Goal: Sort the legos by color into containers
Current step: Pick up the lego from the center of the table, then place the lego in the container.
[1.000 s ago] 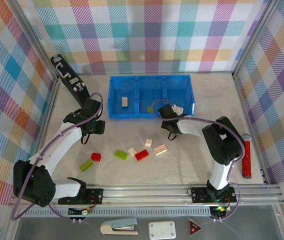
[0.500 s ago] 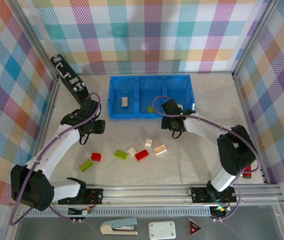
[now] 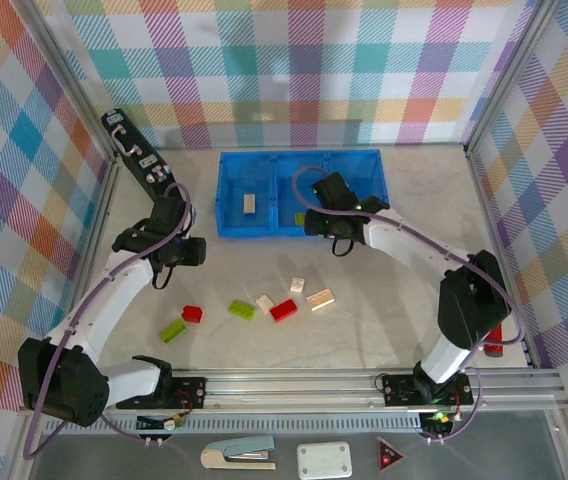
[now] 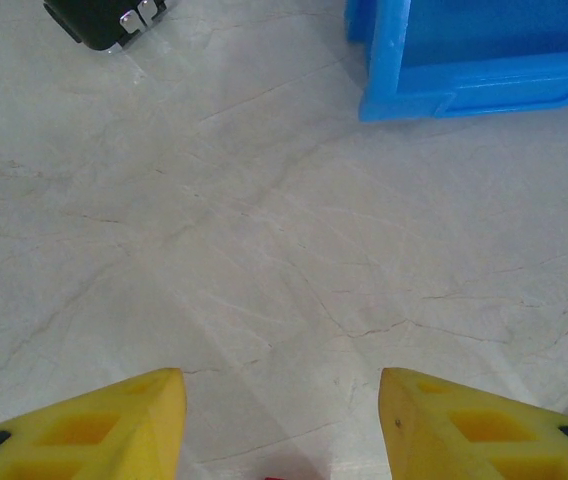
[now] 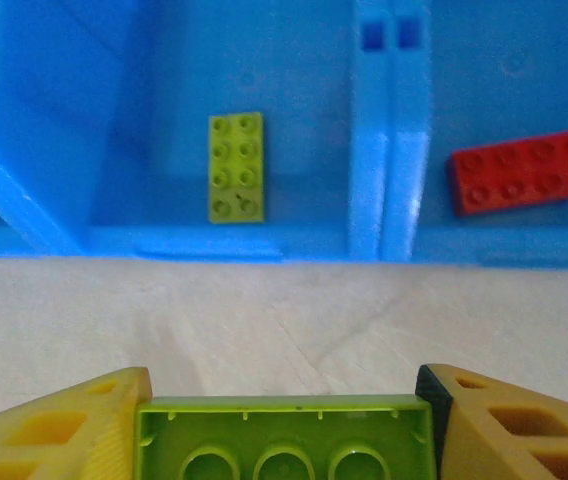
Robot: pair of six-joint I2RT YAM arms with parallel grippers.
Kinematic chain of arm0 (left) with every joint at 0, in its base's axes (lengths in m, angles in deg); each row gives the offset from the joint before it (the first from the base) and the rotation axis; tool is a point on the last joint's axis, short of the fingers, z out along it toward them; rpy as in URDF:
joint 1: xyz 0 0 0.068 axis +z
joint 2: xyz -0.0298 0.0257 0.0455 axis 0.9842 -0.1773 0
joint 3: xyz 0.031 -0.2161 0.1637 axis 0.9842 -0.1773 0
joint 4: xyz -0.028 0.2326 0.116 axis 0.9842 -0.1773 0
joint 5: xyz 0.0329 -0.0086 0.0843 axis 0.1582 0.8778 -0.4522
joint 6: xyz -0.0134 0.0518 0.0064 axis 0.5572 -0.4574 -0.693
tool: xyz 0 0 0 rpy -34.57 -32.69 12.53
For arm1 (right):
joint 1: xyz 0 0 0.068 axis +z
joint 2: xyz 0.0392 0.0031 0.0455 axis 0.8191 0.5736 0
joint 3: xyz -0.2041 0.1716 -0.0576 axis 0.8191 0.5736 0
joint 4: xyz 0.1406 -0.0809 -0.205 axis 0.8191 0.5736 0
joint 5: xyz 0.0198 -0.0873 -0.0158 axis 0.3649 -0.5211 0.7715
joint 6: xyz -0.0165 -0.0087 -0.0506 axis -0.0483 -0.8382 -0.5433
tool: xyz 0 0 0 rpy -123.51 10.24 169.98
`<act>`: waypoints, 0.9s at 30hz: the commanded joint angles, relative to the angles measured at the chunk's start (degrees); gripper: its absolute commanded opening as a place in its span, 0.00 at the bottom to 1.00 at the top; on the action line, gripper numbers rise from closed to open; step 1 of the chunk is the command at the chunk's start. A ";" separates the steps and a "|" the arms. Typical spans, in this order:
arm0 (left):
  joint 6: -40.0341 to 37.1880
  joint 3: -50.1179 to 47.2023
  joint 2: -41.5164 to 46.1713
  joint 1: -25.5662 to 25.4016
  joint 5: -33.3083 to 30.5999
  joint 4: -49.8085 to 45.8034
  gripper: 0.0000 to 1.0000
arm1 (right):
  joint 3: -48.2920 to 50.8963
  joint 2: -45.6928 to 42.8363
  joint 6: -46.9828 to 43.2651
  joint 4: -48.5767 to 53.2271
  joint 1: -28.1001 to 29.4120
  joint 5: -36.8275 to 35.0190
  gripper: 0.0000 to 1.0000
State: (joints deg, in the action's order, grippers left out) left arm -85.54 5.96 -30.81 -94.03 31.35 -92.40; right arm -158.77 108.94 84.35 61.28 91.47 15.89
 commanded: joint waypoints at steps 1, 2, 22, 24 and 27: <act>-0.75 0.84 1.11 1.05 1.89 1.23 0.54 | -4.16 3.78 -2.02 1.64 0.60 0.85 0.64; -0.73 0.85 1.17 1.29 2.14 1.28 0.54 | -5.10 4.70 -2.33 1.37 0.62 1.11 0.64; -0.59 0.56 0.43 2.90 4.06 1.76 0.54 | -22.35 24.17 -5.59 -2.29 0.56 -2.96 0.65; -0.51 0.44 0.43 2.91 4.18 1.85 0.54 | -23.71 25.96 -6.06 -2.87 0.54 -3.58 0.65; -0.44 0.38 0.27 2.97 4.51 1.83 0.54 | -25.57 28.60 -6.60 -4.13 0.45 -4.85 0.65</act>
State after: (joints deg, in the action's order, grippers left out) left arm -85.54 5.96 -30.81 -91.95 35.11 -91.11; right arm -181.74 135.65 79.06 59.05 91.77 13.14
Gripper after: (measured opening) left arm 0.536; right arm 0.653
